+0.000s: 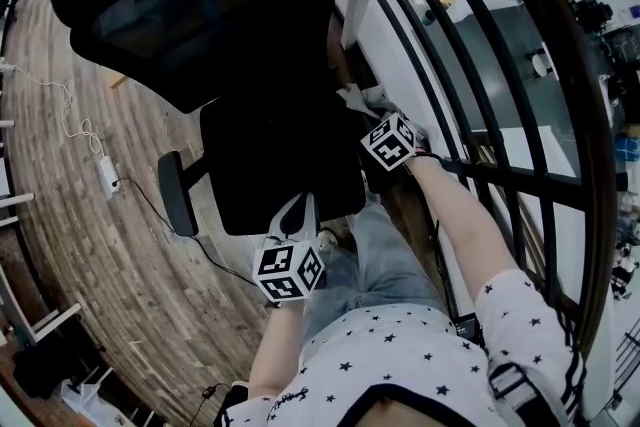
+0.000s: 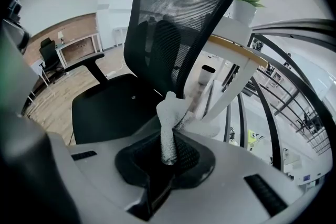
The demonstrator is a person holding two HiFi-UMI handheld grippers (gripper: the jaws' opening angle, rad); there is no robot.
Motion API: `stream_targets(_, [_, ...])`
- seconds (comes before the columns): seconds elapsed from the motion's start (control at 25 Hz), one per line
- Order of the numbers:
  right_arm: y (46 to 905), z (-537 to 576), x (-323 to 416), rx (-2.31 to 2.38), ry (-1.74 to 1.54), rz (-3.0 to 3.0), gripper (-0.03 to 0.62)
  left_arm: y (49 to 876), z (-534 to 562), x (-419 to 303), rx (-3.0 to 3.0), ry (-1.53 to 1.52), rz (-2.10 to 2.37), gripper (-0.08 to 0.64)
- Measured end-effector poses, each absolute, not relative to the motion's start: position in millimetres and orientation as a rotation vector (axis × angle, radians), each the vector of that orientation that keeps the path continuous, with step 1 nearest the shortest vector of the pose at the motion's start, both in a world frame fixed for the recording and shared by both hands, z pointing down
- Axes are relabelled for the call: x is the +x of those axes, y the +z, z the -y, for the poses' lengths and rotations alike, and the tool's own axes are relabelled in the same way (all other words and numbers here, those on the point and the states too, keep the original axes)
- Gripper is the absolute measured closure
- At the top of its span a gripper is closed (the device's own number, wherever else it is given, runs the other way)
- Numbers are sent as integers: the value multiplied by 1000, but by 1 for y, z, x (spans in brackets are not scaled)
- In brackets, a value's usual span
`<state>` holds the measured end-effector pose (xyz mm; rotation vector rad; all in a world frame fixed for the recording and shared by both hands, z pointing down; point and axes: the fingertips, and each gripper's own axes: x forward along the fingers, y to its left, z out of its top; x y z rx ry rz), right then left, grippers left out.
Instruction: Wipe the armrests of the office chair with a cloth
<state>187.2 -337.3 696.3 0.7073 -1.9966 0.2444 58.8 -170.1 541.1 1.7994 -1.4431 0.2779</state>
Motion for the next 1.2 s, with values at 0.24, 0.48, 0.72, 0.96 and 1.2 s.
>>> stream_targets(0.24, [695, 324, 190, 698, 239, 1992, 558, 539, 161, 60, 1804, 278, 1443, 555])
stream_targets(0.48, [697, 306, 194, 699, 240, 1984, 558, 537, 151, 60, 1813, 275, 1444, 554])
stream_targets(0.72, [697, 287, 197, 694, 246, 1978, 558, 536, 141, 59, 1821, 278, 1437, 554])
stream_targets(0.96, [696, 264, 203, 693, 252, 1974, 558, 533, 132, 60, 1839, 282, 1432, 554])
stream_targets(1.2, [697, 242, 208, 685, 251, 1962, 558, 530, 121, 61, 1862, 290, 1418, 554])
